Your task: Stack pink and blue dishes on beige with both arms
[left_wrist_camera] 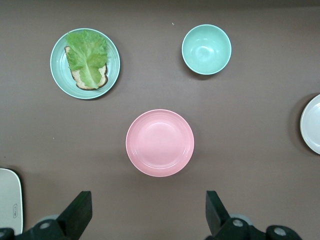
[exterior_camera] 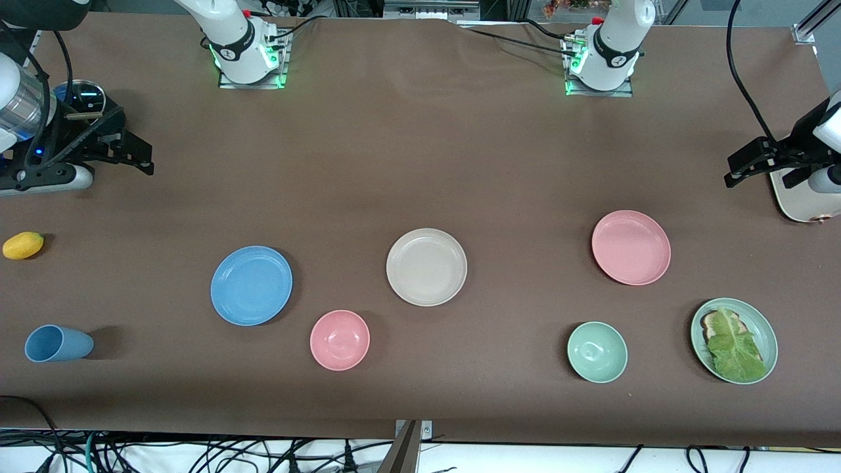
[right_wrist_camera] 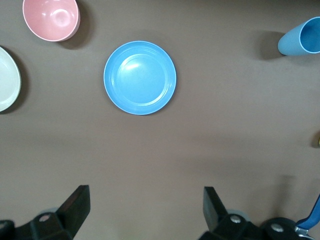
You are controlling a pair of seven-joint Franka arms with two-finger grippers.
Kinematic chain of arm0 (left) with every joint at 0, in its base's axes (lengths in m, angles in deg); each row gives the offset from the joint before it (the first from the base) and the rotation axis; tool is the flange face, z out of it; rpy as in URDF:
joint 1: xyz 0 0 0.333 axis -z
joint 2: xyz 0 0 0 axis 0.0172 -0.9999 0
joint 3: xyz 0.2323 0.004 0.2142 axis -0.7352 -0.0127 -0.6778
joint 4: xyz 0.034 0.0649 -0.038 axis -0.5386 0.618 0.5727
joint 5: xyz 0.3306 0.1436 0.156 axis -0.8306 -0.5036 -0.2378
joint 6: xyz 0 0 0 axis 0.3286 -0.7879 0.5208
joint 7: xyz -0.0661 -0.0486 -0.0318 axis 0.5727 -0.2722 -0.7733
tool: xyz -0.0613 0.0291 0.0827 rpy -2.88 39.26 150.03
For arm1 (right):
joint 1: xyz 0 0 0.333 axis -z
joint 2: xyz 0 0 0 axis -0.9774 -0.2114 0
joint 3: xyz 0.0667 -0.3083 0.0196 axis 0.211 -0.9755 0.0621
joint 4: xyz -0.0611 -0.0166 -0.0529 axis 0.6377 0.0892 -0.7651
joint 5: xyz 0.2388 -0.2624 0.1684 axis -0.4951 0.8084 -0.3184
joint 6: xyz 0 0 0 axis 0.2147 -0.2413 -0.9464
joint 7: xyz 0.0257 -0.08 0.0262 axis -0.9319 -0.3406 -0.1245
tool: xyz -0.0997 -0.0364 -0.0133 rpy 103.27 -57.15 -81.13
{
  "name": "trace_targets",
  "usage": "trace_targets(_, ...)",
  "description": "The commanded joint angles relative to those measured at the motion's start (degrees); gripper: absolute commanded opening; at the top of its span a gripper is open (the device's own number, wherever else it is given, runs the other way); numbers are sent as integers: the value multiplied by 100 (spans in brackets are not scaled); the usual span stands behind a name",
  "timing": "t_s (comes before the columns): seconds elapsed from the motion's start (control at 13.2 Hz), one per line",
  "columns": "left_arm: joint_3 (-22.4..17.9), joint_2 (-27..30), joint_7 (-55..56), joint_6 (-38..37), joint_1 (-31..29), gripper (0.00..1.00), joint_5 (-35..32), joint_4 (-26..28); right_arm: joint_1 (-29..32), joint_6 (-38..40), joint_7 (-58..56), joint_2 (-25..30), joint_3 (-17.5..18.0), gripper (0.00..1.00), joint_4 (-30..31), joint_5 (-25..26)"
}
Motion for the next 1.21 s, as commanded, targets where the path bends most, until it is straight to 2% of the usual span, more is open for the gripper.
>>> trace_targets(0.0,27,5,23,43,-22,100,-49,-4,13,96,216,92,23,100,66,70)
trace_targets(0.45,28,-39,23,52,-5,100,-102,-4,13,113,289,75,32,100,41,44)
trace_targets(0.61,28,-170,14,44,-5,100,-102,-249,13,113,254,75,14,100,41,44)
trace_targets(0.83,28,-189,23,35,-13,100,-49,-294,21,113,245,66,14,100,41,61)
trace_targets(1.14,28,-241,49,8,-13,100,-49,-294,30,113,227,40,-153,100,50,53)
